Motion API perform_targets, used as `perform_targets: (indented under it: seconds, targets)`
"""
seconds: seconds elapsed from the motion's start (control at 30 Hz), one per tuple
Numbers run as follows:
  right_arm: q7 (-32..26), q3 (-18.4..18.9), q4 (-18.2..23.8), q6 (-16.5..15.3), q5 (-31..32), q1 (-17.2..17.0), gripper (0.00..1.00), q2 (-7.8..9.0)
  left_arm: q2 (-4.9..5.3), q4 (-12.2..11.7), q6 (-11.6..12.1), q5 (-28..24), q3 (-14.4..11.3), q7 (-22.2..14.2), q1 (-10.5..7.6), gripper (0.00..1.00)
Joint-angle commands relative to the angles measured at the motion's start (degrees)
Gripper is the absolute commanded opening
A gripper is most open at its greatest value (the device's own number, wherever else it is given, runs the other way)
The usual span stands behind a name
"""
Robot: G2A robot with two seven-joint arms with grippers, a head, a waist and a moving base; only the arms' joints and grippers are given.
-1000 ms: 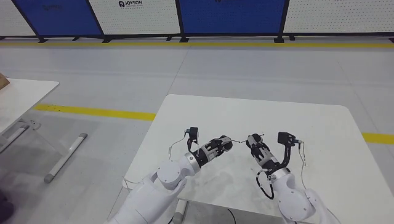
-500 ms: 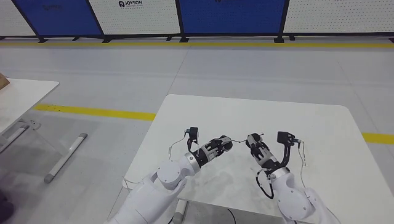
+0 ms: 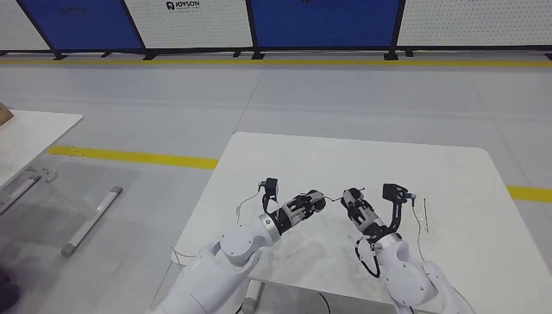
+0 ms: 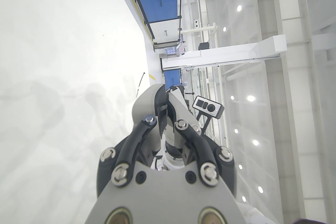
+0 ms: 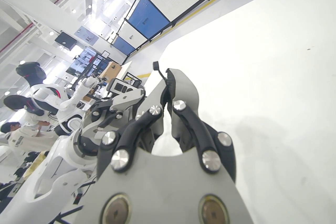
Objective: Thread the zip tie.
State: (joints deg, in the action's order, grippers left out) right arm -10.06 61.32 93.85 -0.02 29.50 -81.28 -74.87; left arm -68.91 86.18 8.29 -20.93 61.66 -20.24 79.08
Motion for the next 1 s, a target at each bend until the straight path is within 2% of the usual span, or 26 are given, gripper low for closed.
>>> perform_targets:
  seconds: [0.0, 0.2, 0.33, 0.47, 0.6, 0.97]
  targets:
    - [-0.33, -0.12, -0.04, -0.08, -0.36, 0.01, 0.0, -0.06, 0.0, 0.0, 0.0, 0.0, 0.0, 0.0, 0.0, 0.0]
    - [-2.0, -0.06, -0.96, -1.66, -5.94, 0.32, 0.0, -0.4, 0.0, 0.0, 0.0, 0.0, 0.0, 0.0, 0.0, 0.0]
    - [-1.59, -0.41, -1.96, -1.58, -6.91, 0.84, 0.0, -0.64, 0.0, 0.0, 0.0, 0.0, 0.0, 0.0, 0.0, 0.0]
    - [0.48, -0.52, -2.22, -0.97, -5.47, 0.85, 0.0, -0.78, 0.0, 0.0, 0.0, 0.0, 0.0, 0.0, 0.0, 0.0]
    - [2.64, 0.37, -0.83, -0.74, -3.82, -0.57, 0.0, -0.62, 0.0, 0.0, 0.0, 0.0, 0.0, 0.0, 0.0, 0.0]
    - [2.86, 1.75, 1.95, -0.44, -1.82, -2.85, 0.0, -0.33, 0.0, 0.0, 0.0, 0.0, 0.0, 0.0, 0.0, 0.0]
